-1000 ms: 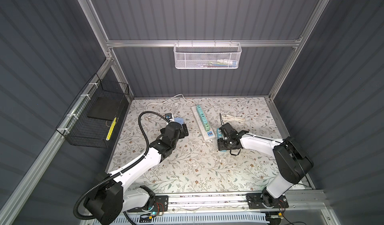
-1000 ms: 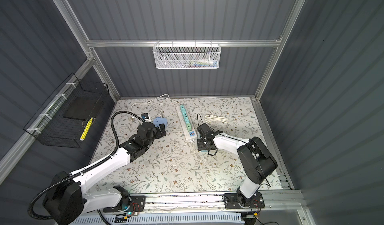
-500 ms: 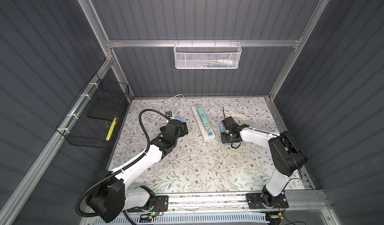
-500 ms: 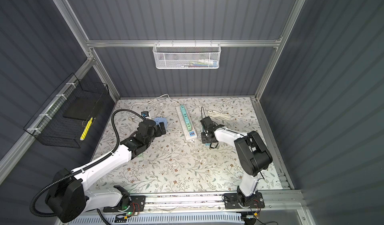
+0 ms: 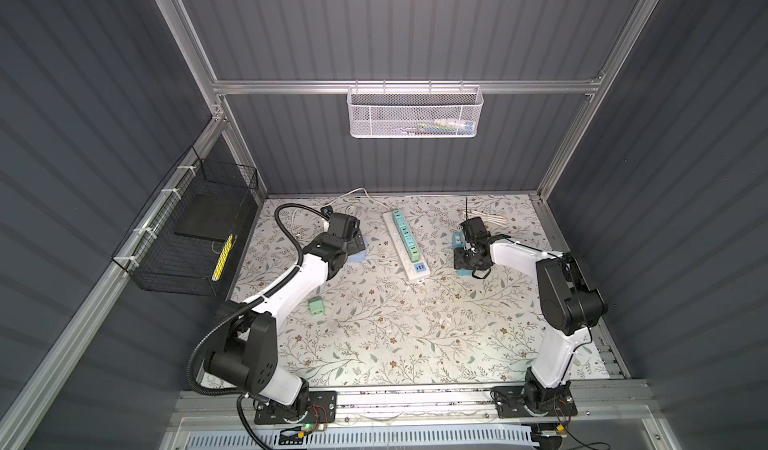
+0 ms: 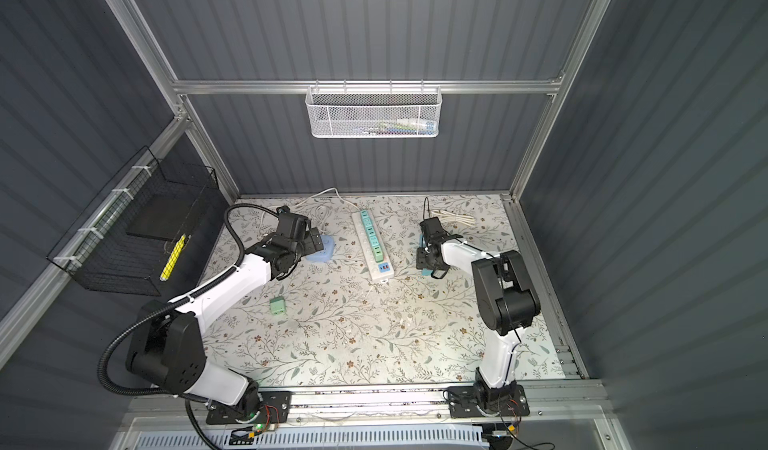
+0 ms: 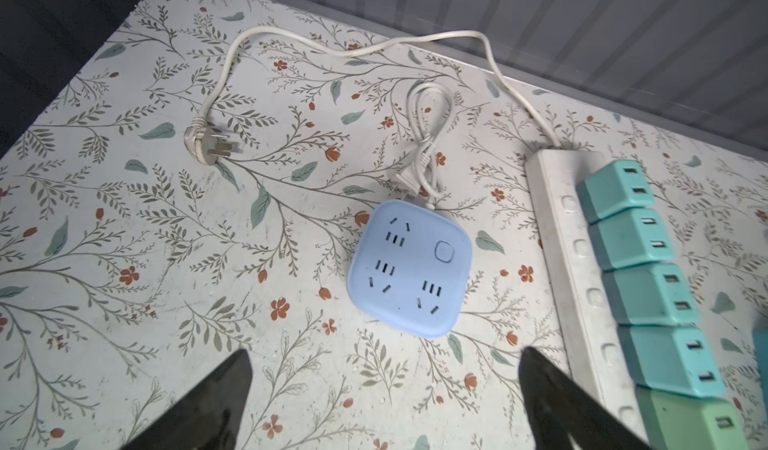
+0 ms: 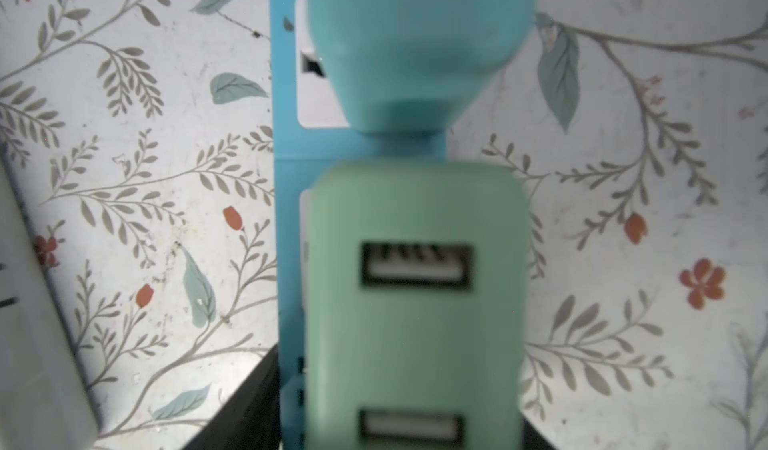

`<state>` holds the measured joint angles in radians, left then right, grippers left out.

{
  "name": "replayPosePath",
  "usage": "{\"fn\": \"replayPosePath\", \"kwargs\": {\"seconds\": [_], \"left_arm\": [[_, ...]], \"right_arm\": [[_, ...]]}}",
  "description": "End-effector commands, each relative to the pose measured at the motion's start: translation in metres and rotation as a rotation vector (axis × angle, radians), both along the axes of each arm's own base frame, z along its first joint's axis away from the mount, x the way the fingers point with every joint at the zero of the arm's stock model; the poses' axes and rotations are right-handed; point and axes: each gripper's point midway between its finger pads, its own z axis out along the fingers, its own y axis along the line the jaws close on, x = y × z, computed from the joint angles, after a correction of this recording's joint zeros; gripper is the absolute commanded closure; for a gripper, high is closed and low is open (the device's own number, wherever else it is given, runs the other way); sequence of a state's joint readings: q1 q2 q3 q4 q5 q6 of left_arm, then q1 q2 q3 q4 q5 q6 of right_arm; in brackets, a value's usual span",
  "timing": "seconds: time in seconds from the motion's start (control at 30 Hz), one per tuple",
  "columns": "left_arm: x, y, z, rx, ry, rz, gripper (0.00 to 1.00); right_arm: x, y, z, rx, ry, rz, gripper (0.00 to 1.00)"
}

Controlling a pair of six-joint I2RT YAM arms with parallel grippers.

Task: Insert the plug
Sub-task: 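Open and lift the right gripper while the left gripper moves toward the blue cube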

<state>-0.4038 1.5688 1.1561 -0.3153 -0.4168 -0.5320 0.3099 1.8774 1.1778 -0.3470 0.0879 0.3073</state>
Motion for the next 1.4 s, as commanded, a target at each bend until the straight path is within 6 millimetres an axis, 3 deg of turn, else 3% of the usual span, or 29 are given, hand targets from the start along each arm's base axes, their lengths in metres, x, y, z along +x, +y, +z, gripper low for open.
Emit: {"fn": "replayPosePath", "kwargs": {"seconds": [0.0, 0.2, 0.23, 0.47, 0.73, 1.0, 1.17, 1.37], "left_arm": [[0.006, 0.000, -0.015, 0.012, 0.100, 0.000, 0.00], [0.031, -0.002, -0.036, 0.080, 0.183, -0.019, 0.00], [0.042, -0.004, -0.030, 0.093, 0.174, -0.022, 0.00], [0.083, -0.012, -0.071, 0.211, 0.262, -0.075, 0.00], [0.119, -0.026, -0.095, 0.185, 0.272, -0.162, 0.00], [0.115, -0.046, -0.116, 0.148, 0.278, -0.315, 0.02], [0.098, -0.057, -0.116, 0.080, 0.271, -0.387, 0.08], [0.071, -0.055, -0.124, 0.082, 0.340, -0.428, 0.17]], "right_arm": [[0.005, 0.004, 0.017, 0.012, -0.029, 0.021, 0.29], [0.000, 0.004, 0.053, 0.025, -0.074, 0.046, 0.16], [-0.002, 0.004, 0.060, 0.033, -0.083, 0.043, 0.15], [-0.023, 0.010, 0.112, 0.107, -0.155, 0.062, 0.08], [-0.044, 0.013, 0.138, 0.128, -0.192, 0.090, 0.04], [-0.049, 0.012, 0.143, 0.139, -0.206, 0.083, 0.03], [-0.048, 0.014, 0.148, 0.150, -0.222, 0.086, 0.02], [-0.048, 0.016, 0.154, 0.159, -0.235, 0.091, 0.03]]}}
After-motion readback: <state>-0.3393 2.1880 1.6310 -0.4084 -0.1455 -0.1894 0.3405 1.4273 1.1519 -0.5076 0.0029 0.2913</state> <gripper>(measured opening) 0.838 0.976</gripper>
